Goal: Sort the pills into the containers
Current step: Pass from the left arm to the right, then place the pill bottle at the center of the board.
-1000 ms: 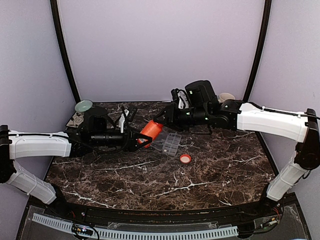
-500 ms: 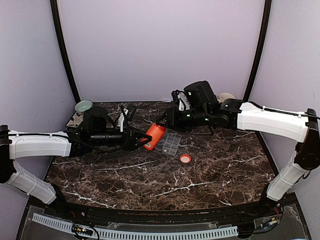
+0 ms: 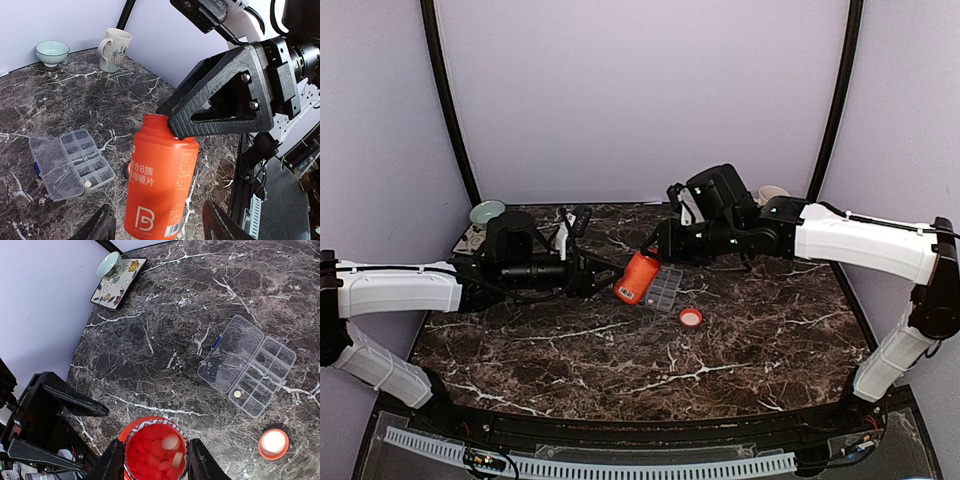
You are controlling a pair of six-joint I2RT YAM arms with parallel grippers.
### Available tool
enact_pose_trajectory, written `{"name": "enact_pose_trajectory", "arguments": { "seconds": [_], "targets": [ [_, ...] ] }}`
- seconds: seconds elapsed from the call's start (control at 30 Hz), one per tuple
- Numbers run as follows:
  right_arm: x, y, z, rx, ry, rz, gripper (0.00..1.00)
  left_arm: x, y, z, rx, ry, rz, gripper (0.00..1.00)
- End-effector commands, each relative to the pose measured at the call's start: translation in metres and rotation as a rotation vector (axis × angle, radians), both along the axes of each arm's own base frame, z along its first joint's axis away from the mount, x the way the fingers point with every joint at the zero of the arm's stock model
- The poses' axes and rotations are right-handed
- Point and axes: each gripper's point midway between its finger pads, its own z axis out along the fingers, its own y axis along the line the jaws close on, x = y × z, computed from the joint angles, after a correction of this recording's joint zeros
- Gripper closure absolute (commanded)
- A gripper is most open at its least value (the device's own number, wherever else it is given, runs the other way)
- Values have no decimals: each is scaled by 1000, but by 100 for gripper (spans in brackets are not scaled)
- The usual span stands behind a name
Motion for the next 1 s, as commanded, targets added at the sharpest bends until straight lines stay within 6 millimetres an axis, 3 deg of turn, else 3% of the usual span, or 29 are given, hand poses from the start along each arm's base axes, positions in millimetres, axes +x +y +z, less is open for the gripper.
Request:
{"name": "enact_pose_trajectory", "arguments": {
  "seconds": [0.0, 0.23, 0.63, 0.97],
  "targets": [
    [8, -5, 30, 12, -90, -27, 100, 4, -3, 23, -39, -38, 4, 38],
    [15, -22, 26, -64, -119, -77, 100, 6, -5, 23, -33, -35, -2, 38],
    [40, -76, 17, -235, -197, -225, 100, 6, -4, 21, -17, -33, 0, 37],
    [64, -122, -14, -393, -233, -350, 100, 4, 0, 16, -1, -29, 11, 38]
  ]
}}
